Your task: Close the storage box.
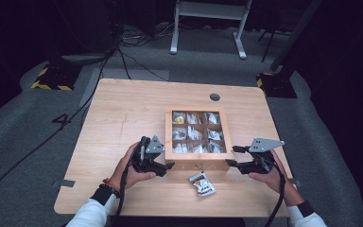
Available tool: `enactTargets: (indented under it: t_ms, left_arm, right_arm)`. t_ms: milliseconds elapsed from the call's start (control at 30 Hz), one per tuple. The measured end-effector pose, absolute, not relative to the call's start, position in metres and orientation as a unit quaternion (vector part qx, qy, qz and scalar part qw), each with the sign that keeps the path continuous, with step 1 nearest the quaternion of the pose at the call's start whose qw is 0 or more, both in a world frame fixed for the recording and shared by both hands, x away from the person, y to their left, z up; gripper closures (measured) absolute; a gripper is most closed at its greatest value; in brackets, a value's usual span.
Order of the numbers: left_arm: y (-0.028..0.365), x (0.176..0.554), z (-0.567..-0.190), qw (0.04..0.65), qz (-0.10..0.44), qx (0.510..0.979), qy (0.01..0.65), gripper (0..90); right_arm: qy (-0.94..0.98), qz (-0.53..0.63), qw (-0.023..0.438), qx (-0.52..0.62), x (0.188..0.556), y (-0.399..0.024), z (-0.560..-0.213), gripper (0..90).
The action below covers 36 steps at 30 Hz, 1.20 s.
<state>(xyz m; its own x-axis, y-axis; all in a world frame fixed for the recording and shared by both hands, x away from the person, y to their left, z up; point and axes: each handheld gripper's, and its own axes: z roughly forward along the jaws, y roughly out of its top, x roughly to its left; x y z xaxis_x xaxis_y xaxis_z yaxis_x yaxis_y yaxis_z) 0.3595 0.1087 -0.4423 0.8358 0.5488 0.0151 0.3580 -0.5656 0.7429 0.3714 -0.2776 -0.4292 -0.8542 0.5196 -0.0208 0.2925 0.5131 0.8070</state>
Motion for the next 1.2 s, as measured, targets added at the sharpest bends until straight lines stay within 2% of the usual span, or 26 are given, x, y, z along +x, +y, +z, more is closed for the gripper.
enactTargets:
  t_ms: [567, 1200]
  left_arm:
    - [0.123, 0.349, -0.435, 0.390, 0.166, 0.869, 0.256, 17.8]
    - [0.166, 0.349, -0.445, 0.338, 0.223, 0.869, 0.283, 17.7]
  right_arm:
    - [0.861, 0.428, 0.144, 0.234, 0.367, -0.278, -0.426, 34.4]
    - [0.855, 0.408, 0.188, 0.259, 0.371, -0.294, -0.420, 30.2]
